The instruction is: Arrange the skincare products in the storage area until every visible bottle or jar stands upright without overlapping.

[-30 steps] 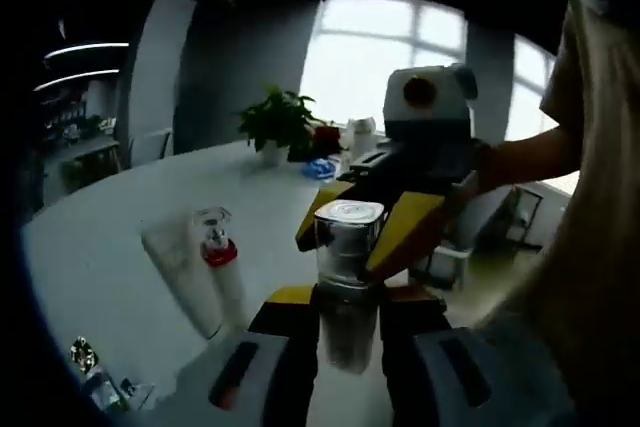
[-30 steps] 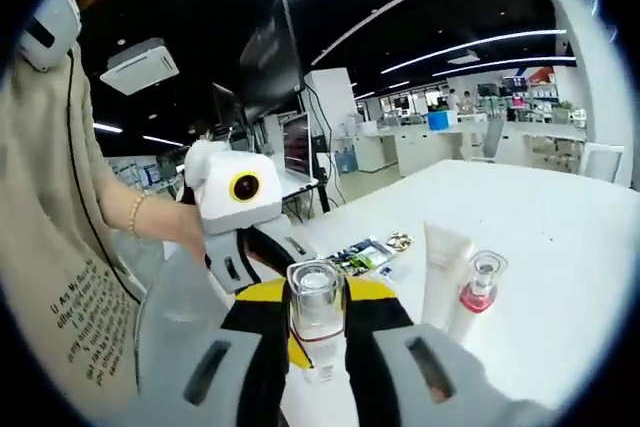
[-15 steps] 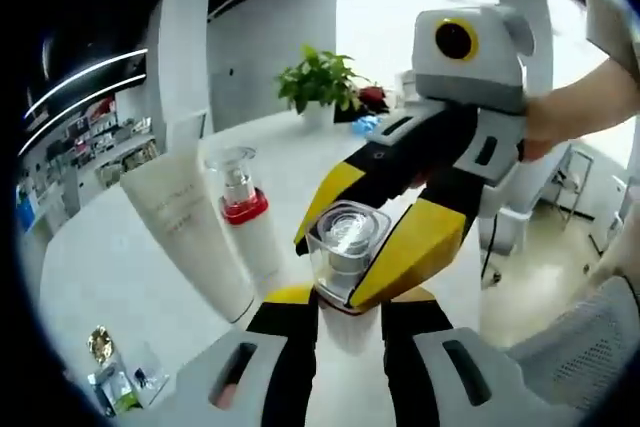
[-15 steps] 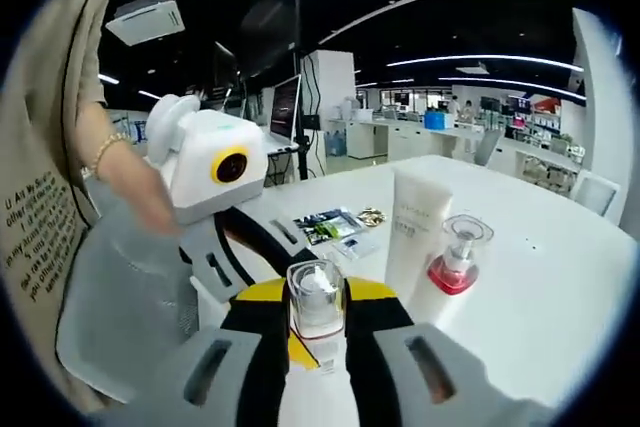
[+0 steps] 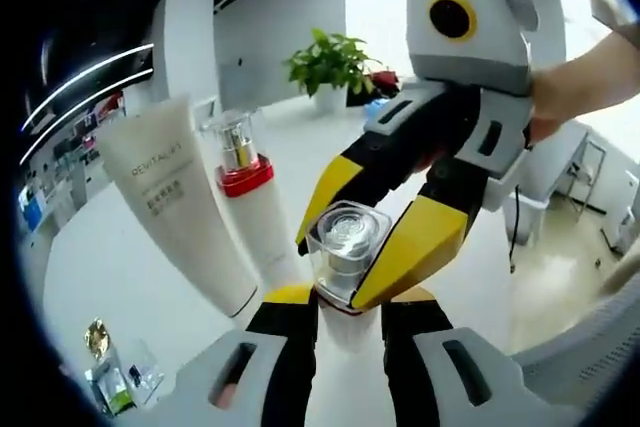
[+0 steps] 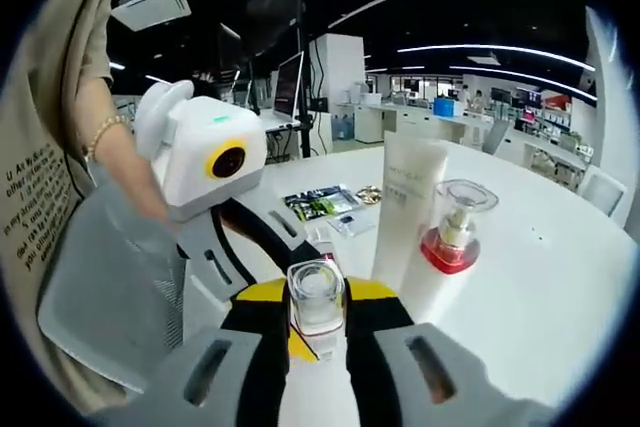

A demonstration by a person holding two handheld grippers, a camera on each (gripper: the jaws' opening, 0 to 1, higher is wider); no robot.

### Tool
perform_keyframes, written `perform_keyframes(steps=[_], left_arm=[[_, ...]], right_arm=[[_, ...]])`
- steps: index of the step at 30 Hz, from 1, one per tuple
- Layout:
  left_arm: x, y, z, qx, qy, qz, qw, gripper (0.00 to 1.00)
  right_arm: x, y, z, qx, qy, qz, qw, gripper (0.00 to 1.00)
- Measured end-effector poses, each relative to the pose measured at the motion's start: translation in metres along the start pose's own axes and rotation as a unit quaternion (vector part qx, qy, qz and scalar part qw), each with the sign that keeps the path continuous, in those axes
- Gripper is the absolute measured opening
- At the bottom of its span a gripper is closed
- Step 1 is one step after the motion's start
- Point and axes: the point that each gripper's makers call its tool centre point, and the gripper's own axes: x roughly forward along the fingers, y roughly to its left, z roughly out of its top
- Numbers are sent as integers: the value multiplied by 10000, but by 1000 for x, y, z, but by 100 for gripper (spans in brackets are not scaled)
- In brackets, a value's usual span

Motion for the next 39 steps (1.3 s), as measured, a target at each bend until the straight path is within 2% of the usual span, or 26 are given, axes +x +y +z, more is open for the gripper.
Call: perform_keyframes(steps=[4, 9, 16, 34, 39], left_arm=[[3, 1, -4, 39, 43, 30, 10000, 22], [5, 4, -4, 43, -20, 64, 10000, 22], [13, 8, -13, 81, 110, 30, 9999, 22], [22, 22, -13, 130, 174, 133, 9997, 22], [25, 24, -11, 133, 180, 126, 9997, 22]], right_arm=[[3, -2, -6, -49, 103, 15, 9999, 20], [4, -6, -3, 35, 60, -25, 10000, 20], [5, -10, -3, 135, -30, -49, 9999, 21], [5, -25, 2, 114, -80, 44, 9999, 24], [2, -31, -2, 117, -31, 1, 9999, 25]])
